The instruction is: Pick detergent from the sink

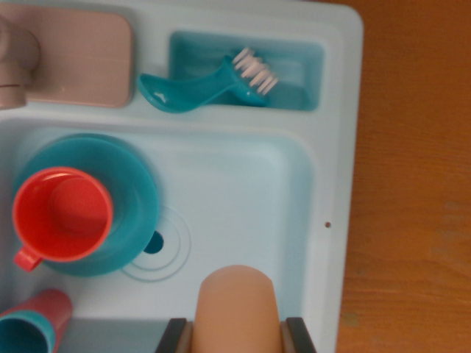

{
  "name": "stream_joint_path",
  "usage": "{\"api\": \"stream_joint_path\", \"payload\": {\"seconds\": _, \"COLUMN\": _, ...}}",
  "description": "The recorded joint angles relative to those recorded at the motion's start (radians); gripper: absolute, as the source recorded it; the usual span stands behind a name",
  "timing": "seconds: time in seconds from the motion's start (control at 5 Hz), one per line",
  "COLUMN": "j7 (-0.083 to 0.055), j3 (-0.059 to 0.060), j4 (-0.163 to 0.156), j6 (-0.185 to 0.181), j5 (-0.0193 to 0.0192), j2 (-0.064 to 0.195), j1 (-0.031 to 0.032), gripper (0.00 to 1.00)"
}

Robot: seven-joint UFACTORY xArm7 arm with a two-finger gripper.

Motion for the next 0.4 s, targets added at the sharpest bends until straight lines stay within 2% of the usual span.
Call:
{"api": "stream_joint_path", "payload": {"seconds": 0.2, "j7": 0.0, "j3": 0.0, "j4": 0.0, "j6": 0.0, "j5": 0.0, "j2": 0.0, "j1": 0.0, "gripper": 1.0}}
{"api": "stream_joint_path", "payload": {"seconds": 0.4, "j7": -0.004, "j3": 0.001, "j4": 0.039, "j6": 0.047, "j5": 0.0006, "j2": -0.008, "j1": 0.0009, "gripper": 1.0}}
